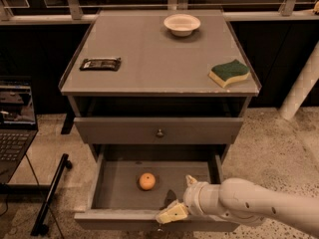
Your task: Pick orange from middle drawer and place on counter
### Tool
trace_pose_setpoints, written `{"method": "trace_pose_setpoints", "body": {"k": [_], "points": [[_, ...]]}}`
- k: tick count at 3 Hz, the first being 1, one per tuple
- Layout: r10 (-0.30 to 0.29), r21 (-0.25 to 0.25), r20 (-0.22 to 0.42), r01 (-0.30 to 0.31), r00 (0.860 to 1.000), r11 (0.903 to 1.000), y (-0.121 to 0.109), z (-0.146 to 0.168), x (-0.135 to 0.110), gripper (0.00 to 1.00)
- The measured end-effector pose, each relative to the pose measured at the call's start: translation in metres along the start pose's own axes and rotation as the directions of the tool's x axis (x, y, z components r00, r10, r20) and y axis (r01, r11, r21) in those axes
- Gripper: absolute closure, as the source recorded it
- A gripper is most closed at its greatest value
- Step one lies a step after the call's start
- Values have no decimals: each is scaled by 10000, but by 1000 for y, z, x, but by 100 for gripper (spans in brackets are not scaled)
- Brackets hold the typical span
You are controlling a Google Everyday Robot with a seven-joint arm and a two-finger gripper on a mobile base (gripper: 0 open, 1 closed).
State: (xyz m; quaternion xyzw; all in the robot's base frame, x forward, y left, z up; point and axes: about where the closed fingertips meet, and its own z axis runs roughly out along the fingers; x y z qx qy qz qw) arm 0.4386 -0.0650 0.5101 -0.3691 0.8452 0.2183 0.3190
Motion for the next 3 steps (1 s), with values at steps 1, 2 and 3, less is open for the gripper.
{"method": "trace_pose_setpoints", "body": {"k": [1,2,3], "points": [[0,0,0,0,10000,10000,0,0,0,0],[-49,-16,235,50,9997,10000,-5,12,4,0],[-360,-211,579,373,9977,9991,-18,43,2,0]]}}
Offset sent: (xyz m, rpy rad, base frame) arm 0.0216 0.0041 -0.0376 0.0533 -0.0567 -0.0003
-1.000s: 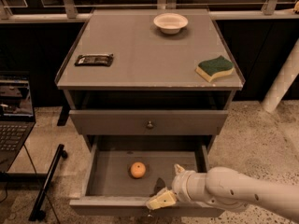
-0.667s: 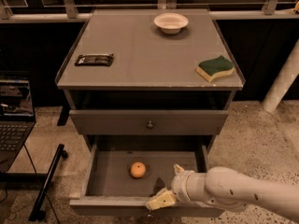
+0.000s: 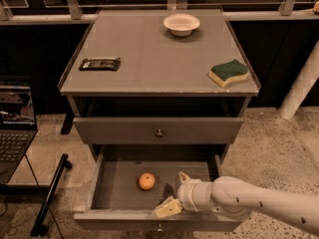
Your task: Pick orange from middle drawer and place on counter
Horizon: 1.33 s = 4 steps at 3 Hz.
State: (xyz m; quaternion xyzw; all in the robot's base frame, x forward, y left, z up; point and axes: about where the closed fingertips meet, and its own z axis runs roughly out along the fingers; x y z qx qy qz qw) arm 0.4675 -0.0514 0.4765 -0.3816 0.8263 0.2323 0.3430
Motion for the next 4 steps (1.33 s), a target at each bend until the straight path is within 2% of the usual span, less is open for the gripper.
{"method": "trace_pose_setpoints", "body": {"k": [2,4], "points": [[-485,-259,425,497,9979,9984,-21,56,-17,0],[-932,-525,578,962,9940,9940,-30,103,-40,0]]}}
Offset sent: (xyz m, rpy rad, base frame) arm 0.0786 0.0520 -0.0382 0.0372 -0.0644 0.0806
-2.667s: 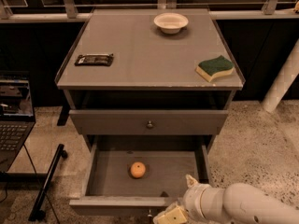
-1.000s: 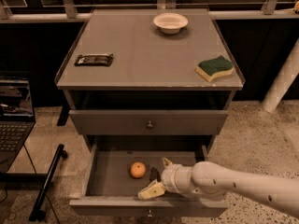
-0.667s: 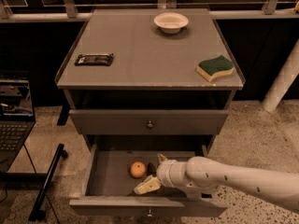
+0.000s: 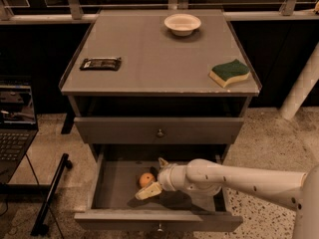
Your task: Pick orange from middle drawer and place on counter
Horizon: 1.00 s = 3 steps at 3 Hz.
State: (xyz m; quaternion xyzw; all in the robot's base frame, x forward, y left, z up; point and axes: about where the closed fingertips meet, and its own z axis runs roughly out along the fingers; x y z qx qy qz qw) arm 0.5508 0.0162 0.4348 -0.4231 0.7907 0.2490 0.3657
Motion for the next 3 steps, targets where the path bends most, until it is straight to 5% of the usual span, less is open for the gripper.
{"method": "trace_pose_setpoints", "body": {"k": [3], "points": [[521,263,-301,-513,9982,9983,-6,41,24,0]]}}
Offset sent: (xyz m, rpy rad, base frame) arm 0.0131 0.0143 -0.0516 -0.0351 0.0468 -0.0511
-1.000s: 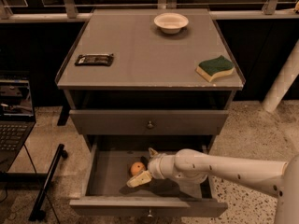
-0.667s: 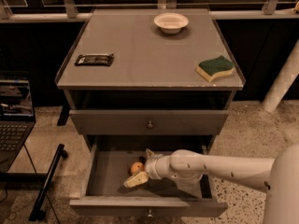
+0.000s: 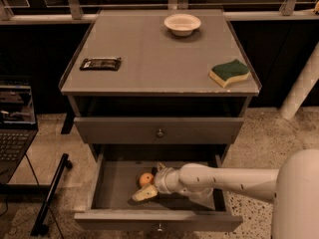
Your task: Pick orange from middle drawer and place on counter
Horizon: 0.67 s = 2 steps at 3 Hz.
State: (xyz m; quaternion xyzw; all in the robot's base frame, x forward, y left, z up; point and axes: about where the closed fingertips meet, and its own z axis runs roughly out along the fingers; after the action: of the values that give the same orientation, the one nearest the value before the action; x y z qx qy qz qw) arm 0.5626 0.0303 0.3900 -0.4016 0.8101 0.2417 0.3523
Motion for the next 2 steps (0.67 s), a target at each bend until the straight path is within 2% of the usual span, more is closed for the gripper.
{"method": "trace_pose_setpoints", "body": {"k": [2], "points": [[576,142,-24,-576,9983,9982,-6,16,18,0]]}}
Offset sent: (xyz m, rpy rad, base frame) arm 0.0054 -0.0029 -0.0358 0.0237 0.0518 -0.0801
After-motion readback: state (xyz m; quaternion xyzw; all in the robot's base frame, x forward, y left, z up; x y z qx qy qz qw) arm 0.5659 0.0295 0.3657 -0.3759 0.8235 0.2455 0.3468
